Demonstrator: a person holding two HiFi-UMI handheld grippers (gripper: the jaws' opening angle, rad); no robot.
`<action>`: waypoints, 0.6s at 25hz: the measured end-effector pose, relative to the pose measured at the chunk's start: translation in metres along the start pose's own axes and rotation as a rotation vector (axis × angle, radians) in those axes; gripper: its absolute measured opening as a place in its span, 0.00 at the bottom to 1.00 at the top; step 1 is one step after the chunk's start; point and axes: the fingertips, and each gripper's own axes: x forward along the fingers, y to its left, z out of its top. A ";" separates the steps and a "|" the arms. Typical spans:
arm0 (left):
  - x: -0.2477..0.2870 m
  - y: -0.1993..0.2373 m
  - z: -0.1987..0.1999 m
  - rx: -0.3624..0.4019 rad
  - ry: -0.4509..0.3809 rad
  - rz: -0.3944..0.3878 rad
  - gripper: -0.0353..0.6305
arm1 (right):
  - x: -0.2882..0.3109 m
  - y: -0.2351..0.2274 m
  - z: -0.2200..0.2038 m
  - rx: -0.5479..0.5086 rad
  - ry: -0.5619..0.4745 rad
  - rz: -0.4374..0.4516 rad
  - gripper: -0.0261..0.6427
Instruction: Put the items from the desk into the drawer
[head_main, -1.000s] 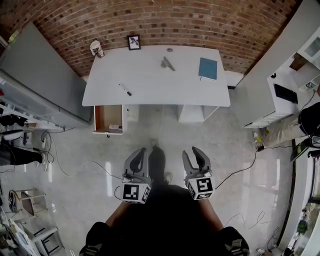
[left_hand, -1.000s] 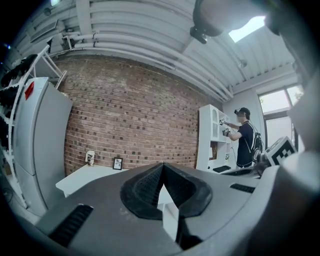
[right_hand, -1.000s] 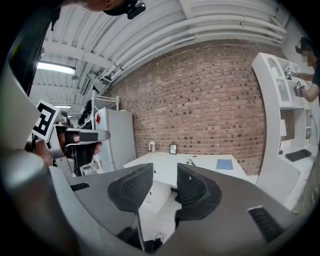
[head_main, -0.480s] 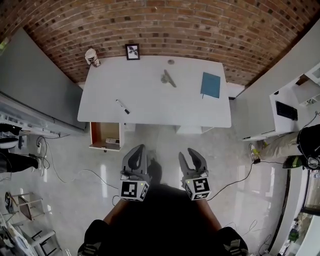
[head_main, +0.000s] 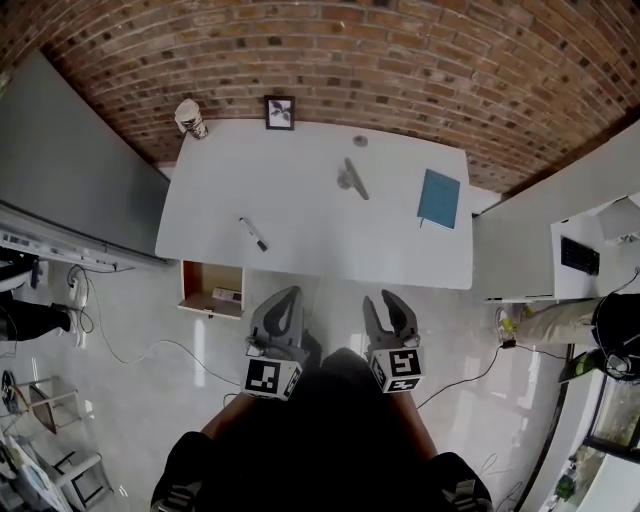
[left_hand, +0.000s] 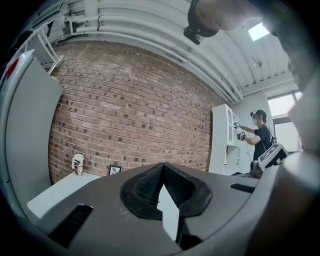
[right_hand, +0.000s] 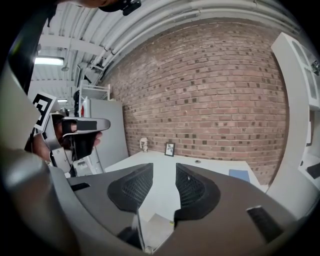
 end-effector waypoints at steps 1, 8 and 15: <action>0.006 0.004 0.001 0.000 0.001 0.001 0.05 | 0.009 -0.001 0.004 -0.004 0.000 0.002 0.22; 0.037 0.014 -0.001 -0.028 0.023 0.042 0.05 | 0.061 -0.024 0.015 -0.030 0.034 0.047 0.22; 0.078 0.023 0.001 -0.047 0.035 0.153 0.05 | 0.138 -0.065 0.015 -0.075 0.097 0.132 0.22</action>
